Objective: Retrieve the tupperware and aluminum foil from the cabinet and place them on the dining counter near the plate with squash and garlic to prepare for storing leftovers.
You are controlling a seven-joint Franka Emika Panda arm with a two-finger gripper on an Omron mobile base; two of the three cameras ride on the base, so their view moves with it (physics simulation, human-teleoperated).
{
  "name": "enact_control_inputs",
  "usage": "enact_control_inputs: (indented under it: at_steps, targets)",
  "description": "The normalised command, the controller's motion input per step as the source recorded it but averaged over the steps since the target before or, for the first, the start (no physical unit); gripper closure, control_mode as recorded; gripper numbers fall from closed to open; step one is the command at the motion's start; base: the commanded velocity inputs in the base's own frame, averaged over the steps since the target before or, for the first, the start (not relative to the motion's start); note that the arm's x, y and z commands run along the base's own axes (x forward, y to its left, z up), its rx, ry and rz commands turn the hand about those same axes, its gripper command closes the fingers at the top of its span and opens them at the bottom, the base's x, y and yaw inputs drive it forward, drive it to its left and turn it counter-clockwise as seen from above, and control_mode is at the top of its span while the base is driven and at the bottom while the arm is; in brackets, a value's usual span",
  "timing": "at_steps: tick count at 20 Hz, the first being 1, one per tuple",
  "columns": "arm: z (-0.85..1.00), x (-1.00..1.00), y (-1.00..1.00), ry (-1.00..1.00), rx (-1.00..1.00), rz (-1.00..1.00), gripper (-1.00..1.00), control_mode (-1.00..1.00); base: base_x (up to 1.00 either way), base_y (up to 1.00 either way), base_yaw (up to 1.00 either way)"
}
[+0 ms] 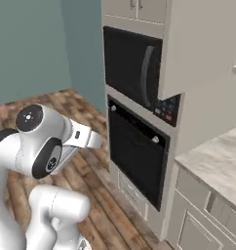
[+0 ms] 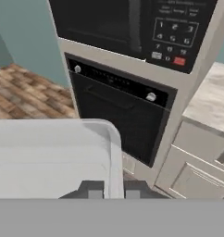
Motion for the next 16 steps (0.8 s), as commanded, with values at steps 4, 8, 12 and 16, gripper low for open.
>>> enact_control_inputs:
  at_steps: [4,8,12,16]
  targets:
    - [0.0,0.0,0.0,0.0,0.0,0.0,1.0,1.0,0.45,0.73,0.61]
    - [0.0,0.0,0.0,0.0,0.0,0.0,1.0,1.0,0.87,0.53,0.5]
    - [0.0,0.0,0.0,0.0,0.0,0.0,1.0,1.0,1.0,0.29,0.38]
    - [0.0,0.0,0.0,0.0,0.0,0.0,1.0,1.0,1.0,0.12,0.34]
